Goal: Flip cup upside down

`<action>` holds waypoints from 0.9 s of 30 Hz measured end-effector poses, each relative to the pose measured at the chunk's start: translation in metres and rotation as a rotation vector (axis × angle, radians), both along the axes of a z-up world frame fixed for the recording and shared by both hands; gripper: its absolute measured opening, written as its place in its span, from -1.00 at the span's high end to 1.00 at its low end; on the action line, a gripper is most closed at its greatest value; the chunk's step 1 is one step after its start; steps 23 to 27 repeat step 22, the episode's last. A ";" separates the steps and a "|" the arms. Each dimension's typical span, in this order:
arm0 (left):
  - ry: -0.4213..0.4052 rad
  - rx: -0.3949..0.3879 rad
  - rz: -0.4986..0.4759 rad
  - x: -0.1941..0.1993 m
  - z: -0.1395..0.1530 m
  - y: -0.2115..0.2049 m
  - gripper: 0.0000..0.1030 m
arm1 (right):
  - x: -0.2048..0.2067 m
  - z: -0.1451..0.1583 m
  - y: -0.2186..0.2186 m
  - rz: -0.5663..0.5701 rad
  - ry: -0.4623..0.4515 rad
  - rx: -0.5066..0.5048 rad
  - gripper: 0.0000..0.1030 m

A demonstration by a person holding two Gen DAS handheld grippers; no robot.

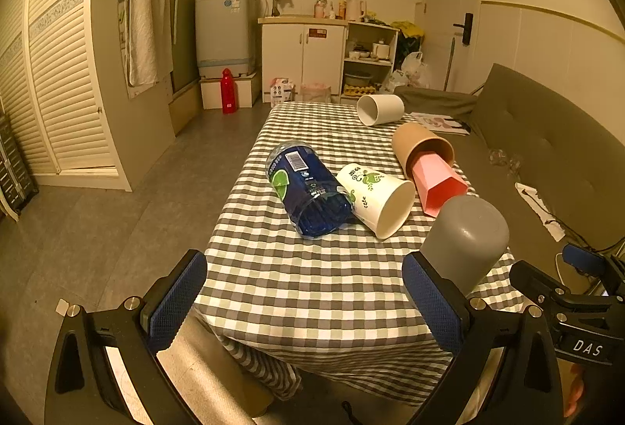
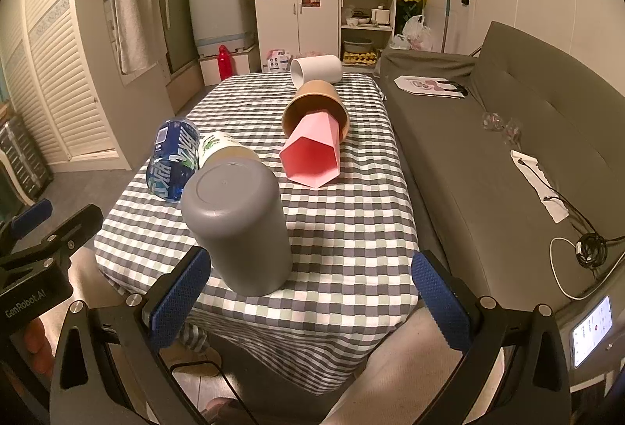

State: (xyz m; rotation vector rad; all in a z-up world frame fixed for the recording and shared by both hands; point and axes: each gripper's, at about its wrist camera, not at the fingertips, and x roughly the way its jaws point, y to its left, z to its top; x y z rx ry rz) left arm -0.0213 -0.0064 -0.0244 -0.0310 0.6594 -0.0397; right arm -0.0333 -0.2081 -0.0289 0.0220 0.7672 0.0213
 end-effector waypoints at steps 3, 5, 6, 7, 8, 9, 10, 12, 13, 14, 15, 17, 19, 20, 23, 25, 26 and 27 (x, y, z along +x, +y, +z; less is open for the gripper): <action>0.000 0.001 -0.001 0.000 0.000 0.000 -1.00 | 0.000 0.000 0.000 0.000 0.000 0.000 -0.99; -0.001 0.001 -0.001 0.000 0.000 0.000 -1.00 | 0.000 0.000 0.000 0.000 0.001 0.000 -0.99; 0.000 0.002 -0.002 0.000 0.000 0.000 -1.00 | 0.000 0.000 0.000 0.000 0.001 0.000 -0.99; 0.000 0.001 -0.001 0.000 0.000 0.000 -1.00 | 0.000 0.000 0.000 0.000 0.001 -0.001 -0.99; 0.000 0.001 -0.001 0.000 0.000 0.000 -1.00 | 0.000 0.000 0.001 0.001 0.002 -0.001 -0.99; 0.000 0.001 -0.001 0.000 0.000 0.000 -1.00 | 0.000 0.000 0.001 0.001 0.002 -0.002 -0.99; 0.000 0.001 -0.001 0.000 0.000 0.000 -1.00 | 0.000 -0.001 0.001 0.001 0.002 -0.002 -0.99; 0.000 0.000 0.000 0.000 0.000 0.000 -1.00 | 0.000 -0.001 0.001 0.001 0.002 -0.002 -0.99; 0.000 0.000 0.000 0.000 0.000 0.000 -1.00 | 0.000 -0.001 0.001 0.001 0.003 -0.002 -0.99; 0.000 0.000 0.000 0.000 0.000 0.000 -1.00 | 0.000 0.000 0.001 0.000 0.002 -0.001 -0.99; 0.000 0.001 0.001 0.000 0.000 0.000 -1.00 | 0.000 0.000 0.001 0.001 0.002 -0.001 -0.99; -0.001 0.000 0.000 0.000 0.000 0.000 -1.00 | 0.000 0.000 0.001 0.001 0.002 -0.001 -0.99; -0.005 0.002 0.003 -0.001 0.000 0.000 -1.00 | 0.000 0.000 0.001 0.000 0.002 -0.002 -0.99; -0.008 0.002 0.004 -0.001 0.001 0.000 -1.00 | 0.000 0.000 0.002 0.001 0.002 -0.002 -0.99; -0.007 -0.002 -0.004 0.000 0.000 0.000 -1.00 | 0.000 0.000 0.001 0.000 0.003 -0.002 -0.99; -0.007 -0.002 -0.004 0.000 0.000 0.000 -1.00 | 0.000 0.000 0.001 0.000 0.003 -0.002 -0.99; -0.007 -0.002 -0.004 0.000 0.000 0.000 -1.00 | 0.000 0.000 0.001 0.000 0.003 -0.002 -0.99; -0.007 -0.002 -0.004 0.000 0.000 0.000 -1.00 | 0.000 0.000 0.001 0.000 0.003 -0.002 -0.99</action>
